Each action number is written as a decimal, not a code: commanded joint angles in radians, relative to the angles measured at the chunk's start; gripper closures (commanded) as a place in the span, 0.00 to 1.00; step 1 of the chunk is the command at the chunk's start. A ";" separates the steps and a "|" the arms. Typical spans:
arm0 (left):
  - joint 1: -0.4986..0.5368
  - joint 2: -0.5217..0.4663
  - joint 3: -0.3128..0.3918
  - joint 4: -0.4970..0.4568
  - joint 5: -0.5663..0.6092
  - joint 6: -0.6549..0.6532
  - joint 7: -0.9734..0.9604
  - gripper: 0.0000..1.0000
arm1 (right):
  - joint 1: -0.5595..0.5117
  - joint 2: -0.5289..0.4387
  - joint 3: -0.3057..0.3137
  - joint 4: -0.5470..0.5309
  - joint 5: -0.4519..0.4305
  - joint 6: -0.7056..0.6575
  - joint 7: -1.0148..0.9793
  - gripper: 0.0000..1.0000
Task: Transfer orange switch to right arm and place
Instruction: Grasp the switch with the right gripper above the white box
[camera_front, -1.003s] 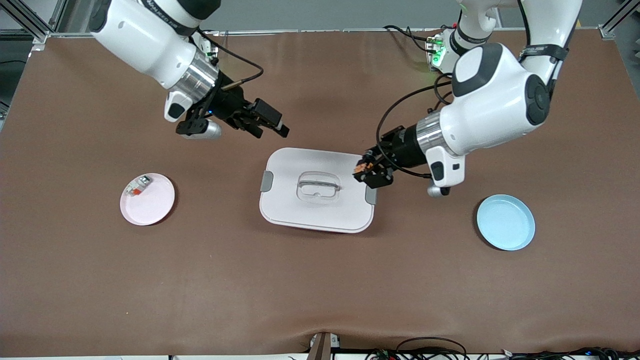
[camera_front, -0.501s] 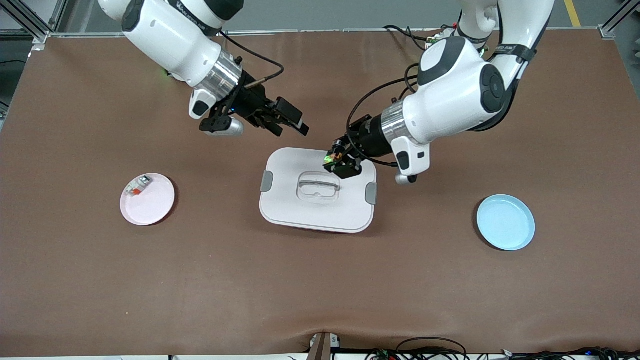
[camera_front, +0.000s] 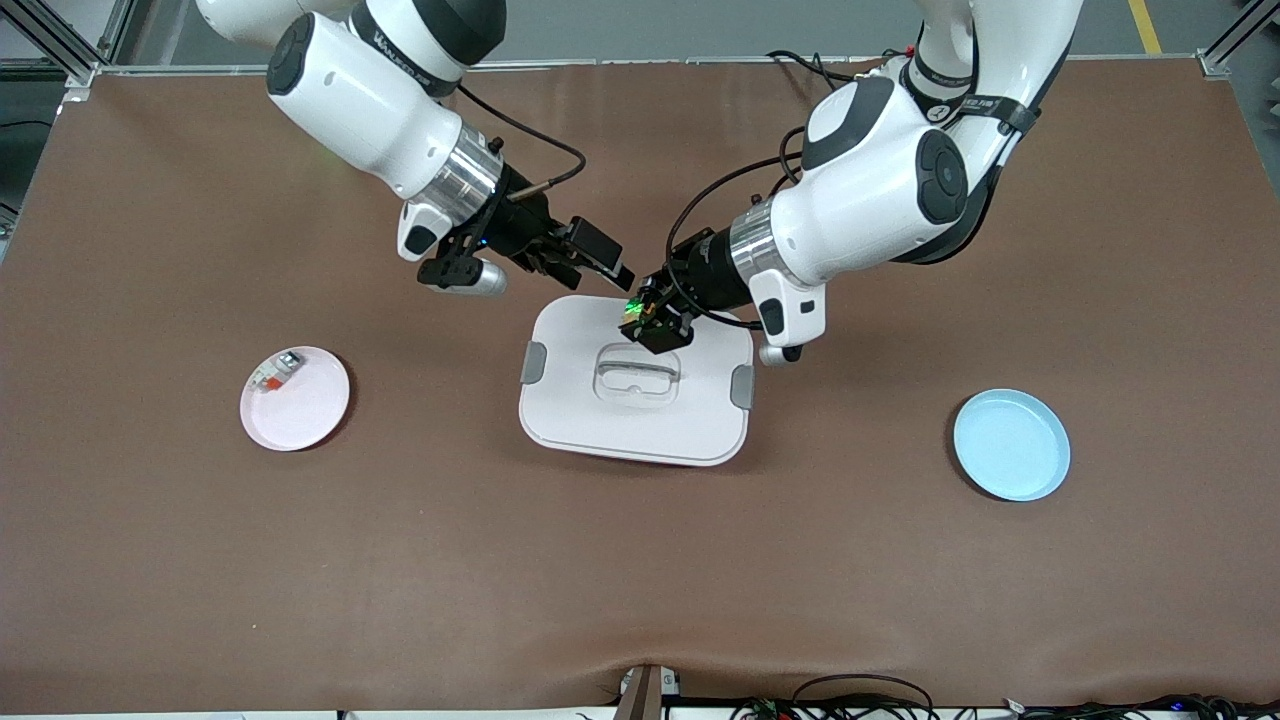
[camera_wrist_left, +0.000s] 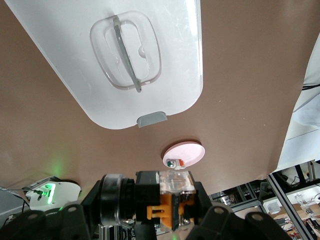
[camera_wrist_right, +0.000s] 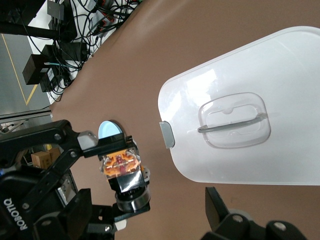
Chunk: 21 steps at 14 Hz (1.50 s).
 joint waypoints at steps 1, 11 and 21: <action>-0.017 0.014 0.007 0.024 0.013 0.008 -0.020 1.00 | 0.015 0.051 -0.009 0.064 0.014 0.000 0.017 0.00; -0.032 0.027 0.007 0.026 0.016 0.037 -0.034 1.00 | 0.047 0.102 -0.009 0.084 0.011 -0.002 0.009 0.00; -0.032 0.027 0.007 0.024 0.016 0.037 -0.034 1.00 | 0.041 0.117 -0.011 0.080 0.009 -0.011 -0.022 0.00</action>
